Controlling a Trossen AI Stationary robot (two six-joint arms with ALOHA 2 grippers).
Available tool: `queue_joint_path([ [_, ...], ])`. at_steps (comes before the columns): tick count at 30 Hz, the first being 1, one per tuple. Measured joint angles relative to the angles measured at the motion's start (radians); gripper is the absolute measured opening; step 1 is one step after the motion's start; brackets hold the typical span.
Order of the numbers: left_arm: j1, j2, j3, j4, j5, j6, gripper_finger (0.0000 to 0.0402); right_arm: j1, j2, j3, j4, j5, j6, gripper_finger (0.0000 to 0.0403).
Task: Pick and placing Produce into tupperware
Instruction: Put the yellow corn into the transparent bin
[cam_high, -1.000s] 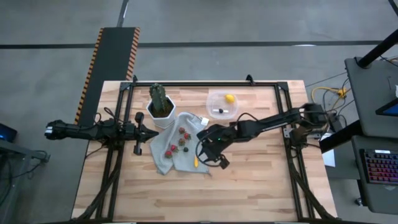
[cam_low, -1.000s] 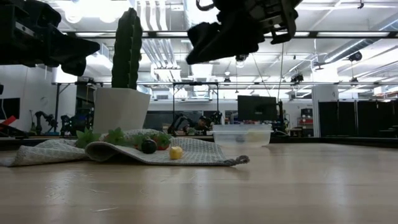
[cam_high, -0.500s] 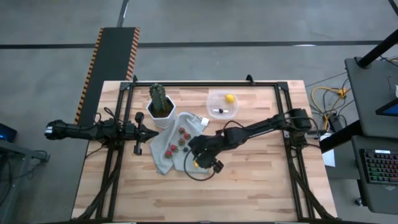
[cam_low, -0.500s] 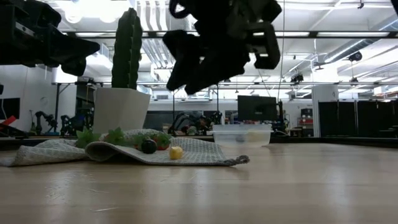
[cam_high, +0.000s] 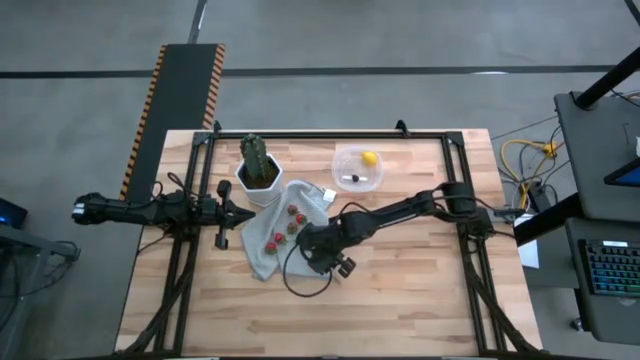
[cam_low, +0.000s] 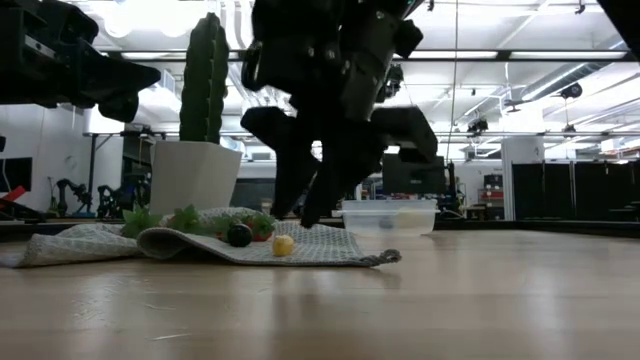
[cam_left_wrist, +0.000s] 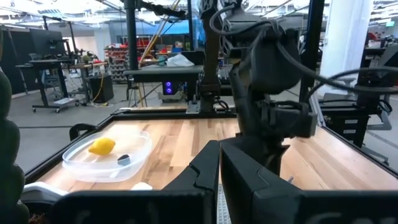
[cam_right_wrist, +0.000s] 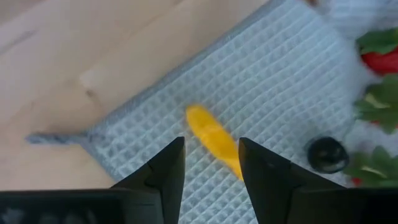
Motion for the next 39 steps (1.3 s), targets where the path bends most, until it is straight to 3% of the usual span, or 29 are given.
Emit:
queue_joint_path([
  [17,0.0,0.0,0.0,0.0,0.0,0.0,0.0,0.0,0.012,0.01,0.003,0.018,-0.111,0.0132],
  [39,0.0,0.0,0.0,0.0,0.0,0.0,0.0,0.0,0.016,0.005,0.033,0.011,-0.136,0.0128],
])
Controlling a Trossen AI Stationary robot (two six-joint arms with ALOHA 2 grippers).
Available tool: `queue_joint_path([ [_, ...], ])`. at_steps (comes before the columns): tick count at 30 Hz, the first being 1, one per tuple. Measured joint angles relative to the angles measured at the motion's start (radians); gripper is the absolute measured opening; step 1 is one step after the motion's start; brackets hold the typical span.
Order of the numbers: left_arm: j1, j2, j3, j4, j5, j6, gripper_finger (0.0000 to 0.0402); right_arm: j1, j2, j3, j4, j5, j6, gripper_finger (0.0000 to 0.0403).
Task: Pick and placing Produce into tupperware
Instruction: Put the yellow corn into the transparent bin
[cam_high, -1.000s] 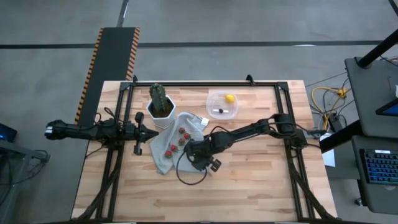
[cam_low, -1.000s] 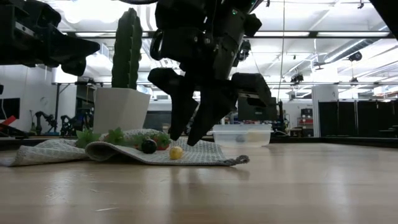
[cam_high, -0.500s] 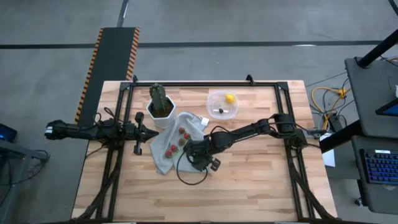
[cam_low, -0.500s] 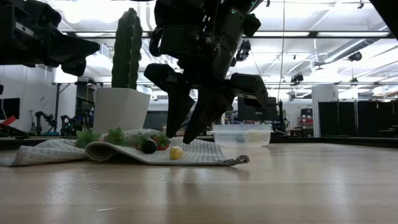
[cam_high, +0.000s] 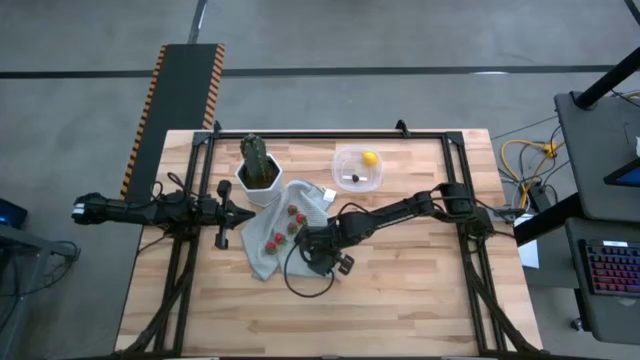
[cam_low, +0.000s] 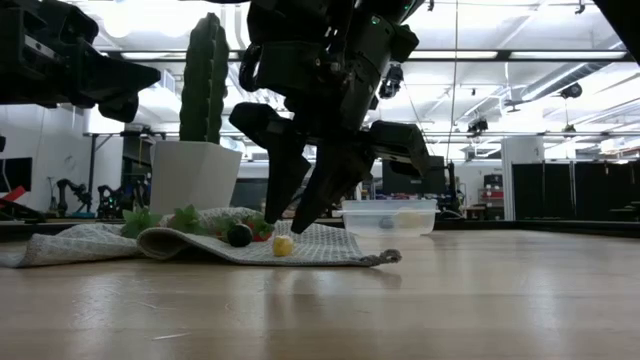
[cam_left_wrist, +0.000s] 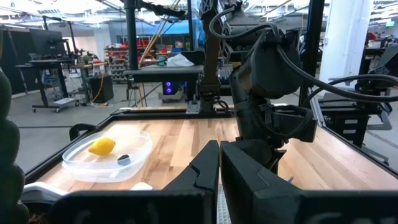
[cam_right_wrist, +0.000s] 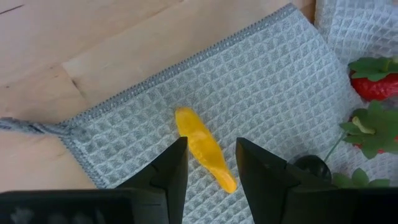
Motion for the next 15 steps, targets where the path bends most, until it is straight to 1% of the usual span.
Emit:
queue_joint_path([
  [15,0.0,0.0,0.0,0.0,0.0,0.0,0.0,0.0,0.005,-0.011,0.019,-0.004,-0.01,0.0128],
])
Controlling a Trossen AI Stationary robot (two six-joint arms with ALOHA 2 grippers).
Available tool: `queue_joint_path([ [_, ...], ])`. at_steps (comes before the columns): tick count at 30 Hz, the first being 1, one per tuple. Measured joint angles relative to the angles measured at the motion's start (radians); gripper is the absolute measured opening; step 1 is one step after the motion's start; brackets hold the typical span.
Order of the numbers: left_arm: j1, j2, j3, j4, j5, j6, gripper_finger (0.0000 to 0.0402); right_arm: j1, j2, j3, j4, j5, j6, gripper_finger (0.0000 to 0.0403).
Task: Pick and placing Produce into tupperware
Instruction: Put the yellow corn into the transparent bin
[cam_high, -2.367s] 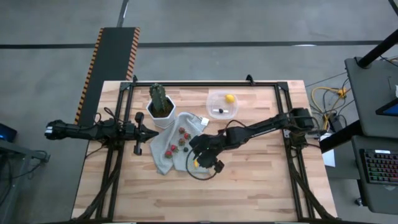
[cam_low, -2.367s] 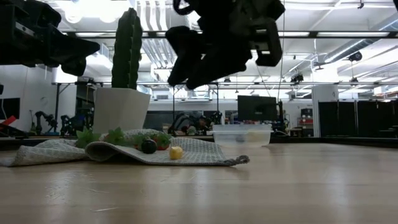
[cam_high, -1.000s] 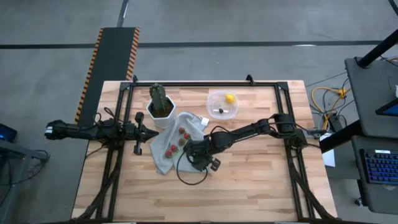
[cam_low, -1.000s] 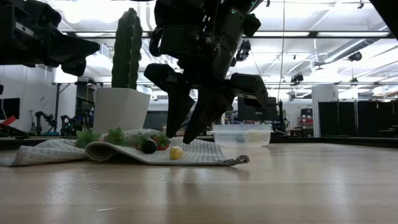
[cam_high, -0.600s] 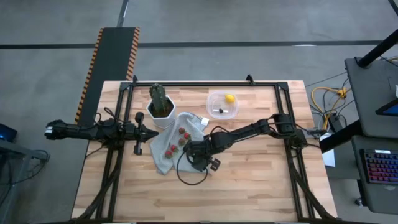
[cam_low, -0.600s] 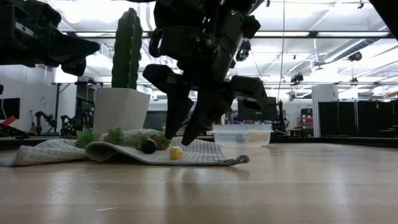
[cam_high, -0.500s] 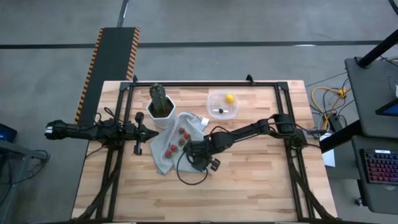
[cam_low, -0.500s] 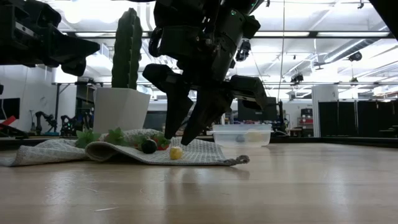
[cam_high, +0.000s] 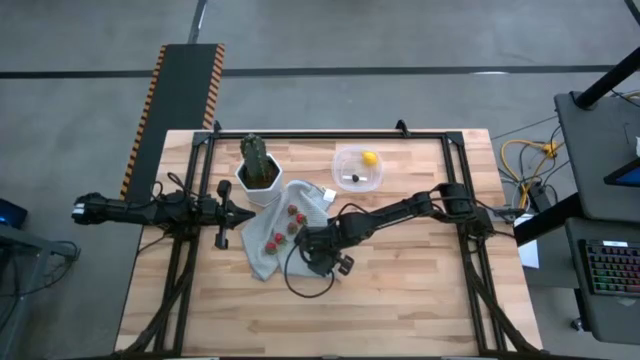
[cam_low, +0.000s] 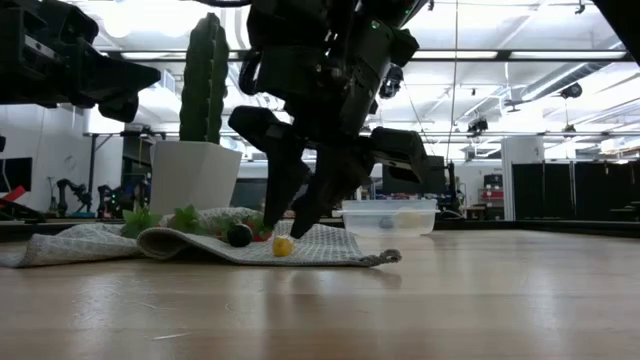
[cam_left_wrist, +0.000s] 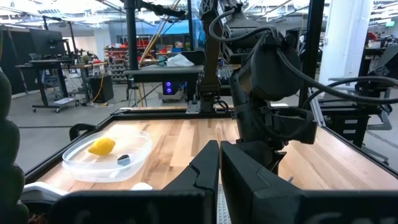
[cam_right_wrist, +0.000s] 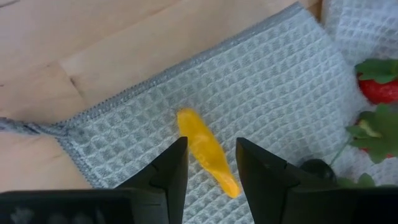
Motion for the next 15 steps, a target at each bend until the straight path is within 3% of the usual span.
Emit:
queue_joint_path([
  [15,0.0,-0.001,0.0,-0.002,0.0,0.0,0.0,-0.002,0.034,-0.011,0.018,0.002,0.018,0.0128],
])
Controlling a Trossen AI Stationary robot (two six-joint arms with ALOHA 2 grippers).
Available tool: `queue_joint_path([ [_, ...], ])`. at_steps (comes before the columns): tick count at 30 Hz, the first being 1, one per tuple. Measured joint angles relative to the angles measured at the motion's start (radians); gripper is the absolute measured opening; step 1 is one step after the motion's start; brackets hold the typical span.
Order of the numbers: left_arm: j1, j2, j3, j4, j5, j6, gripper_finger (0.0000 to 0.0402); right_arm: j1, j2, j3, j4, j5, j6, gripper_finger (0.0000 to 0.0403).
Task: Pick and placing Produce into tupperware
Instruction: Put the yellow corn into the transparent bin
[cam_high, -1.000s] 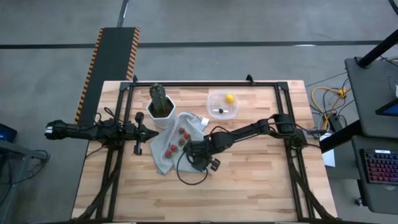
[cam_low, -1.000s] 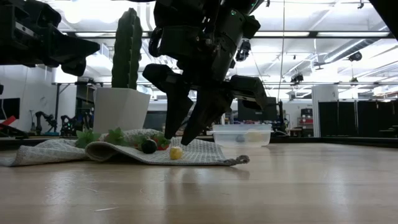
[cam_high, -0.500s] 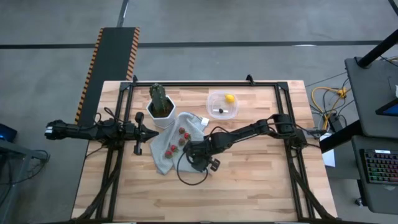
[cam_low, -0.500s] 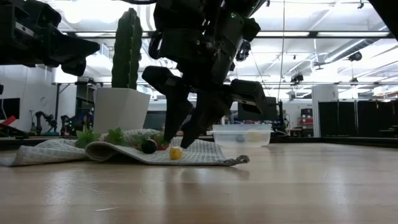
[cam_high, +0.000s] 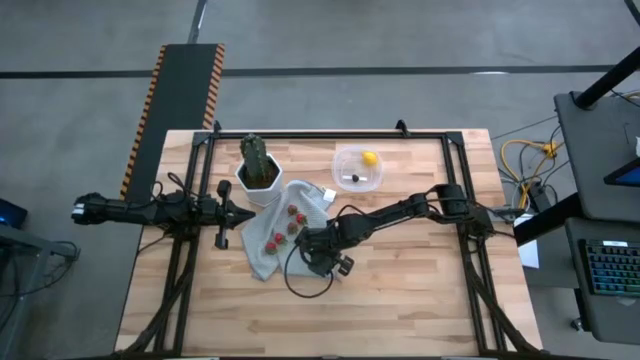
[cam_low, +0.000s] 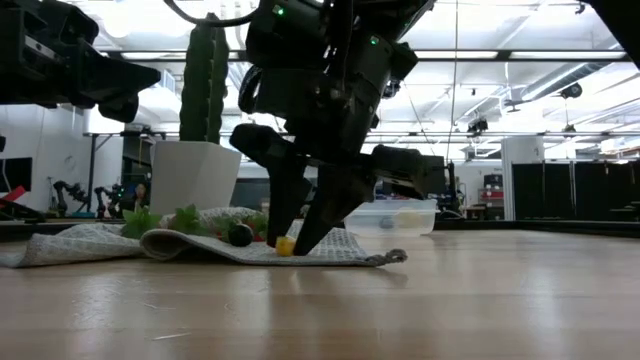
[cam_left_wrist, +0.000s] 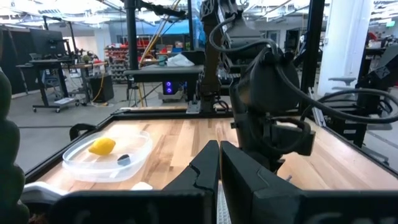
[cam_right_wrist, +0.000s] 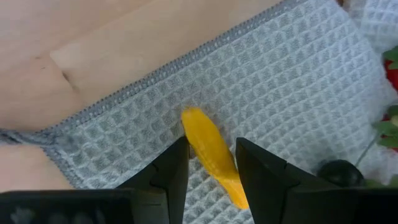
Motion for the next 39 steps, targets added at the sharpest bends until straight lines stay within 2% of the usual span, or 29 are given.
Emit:
queue_joint_path([
  [13,0.0,0.001,0.0,0.001,0.0,0.0,0.0,-0.002,-0.002,0.0,0.006,0.006,0.001,0.0125],
  [28,0.0,0.001,0.0,0.001,0.0,0.0,0.0,-0.002,-0.004,-0.001,0.002,0.008,0.008,0.0041],
  [39,0.0,0.001,0.0,0.001,0.0,0.0,0.0,-0.002,-0.006,-0.001,-0.008,0.009,0.027,0.0034],
])
